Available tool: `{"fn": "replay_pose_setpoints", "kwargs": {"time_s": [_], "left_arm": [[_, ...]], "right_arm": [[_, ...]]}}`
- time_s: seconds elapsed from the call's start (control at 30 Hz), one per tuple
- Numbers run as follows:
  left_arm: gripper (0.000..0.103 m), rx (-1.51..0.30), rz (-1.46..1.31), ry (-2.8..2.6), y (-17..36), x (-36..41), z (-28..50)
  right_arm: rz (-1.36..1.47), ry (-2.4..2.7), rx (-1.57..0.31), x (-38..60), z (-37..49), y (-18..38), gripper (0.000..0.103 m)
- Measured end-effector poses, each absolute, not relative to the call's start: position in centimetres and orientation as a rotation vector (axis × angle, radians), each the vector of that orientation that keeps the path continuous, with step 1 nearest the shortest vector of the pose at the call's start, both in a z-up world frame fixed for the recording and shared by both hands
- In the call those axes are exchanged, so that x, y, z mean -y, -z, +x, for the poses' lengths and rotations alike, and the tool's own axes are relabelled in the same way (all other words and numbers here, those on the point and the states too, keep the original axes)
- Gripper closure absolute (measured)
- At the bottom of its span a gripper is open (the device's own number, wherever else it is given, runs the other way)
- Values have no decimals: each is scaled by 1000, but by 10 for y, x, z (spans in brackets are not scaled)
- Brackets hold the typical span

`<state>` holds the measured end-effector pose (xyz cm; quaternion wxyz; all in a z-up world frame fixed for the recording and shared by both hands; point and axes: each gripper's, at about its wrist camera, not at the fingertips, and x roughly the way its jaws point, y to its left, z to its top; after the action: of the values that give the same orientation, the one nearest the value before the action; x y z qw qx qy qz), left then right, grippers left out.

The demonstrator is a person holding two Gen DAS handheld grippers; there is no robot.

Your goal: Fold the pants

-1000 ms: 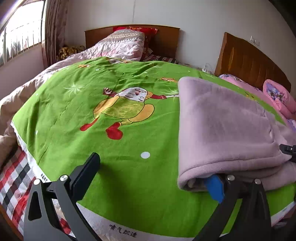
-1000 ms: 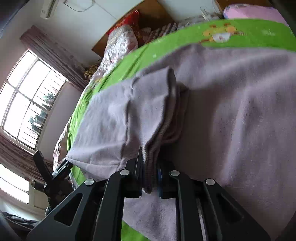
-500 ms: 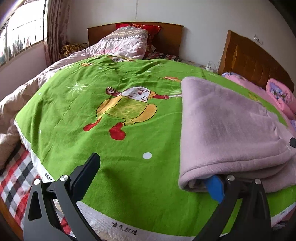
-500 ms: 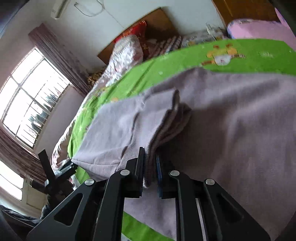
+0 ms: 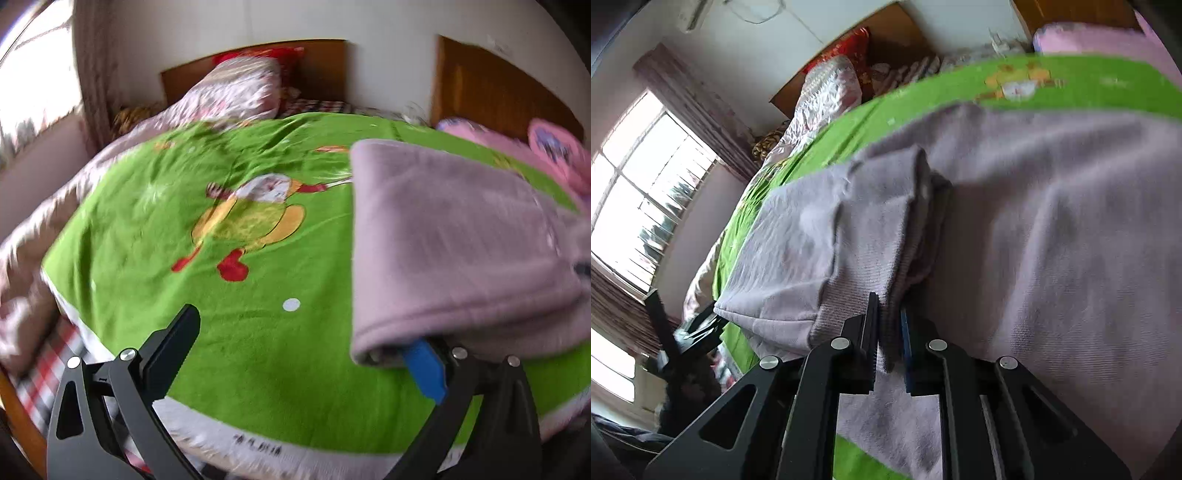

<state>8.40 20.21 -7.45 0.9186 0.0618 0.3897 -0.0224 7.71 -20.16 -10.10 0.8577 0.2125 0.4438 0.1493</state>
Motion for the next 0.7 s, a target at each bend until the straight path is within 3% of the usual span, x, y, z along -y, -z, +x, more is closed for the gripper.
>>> {"fn": "replay_pose_setpoints", "kwargs": {"time_s": [0.4,0.53,0.63,0.7], "left_arm": [[2,-659,168,247,10,-165,88],[2,-780,252,146,43,-180,94],[1,-872,142,23,59,-225,93],[2,-889,101,-150,59,-251,91]], "right_arm": [[369,-287,-967,205,72,95,92],[257,-206,-915,208,71,78,90],[295,-181,-897,215,75,76,82],[318,-183,-889,216,81,77,82]]}}
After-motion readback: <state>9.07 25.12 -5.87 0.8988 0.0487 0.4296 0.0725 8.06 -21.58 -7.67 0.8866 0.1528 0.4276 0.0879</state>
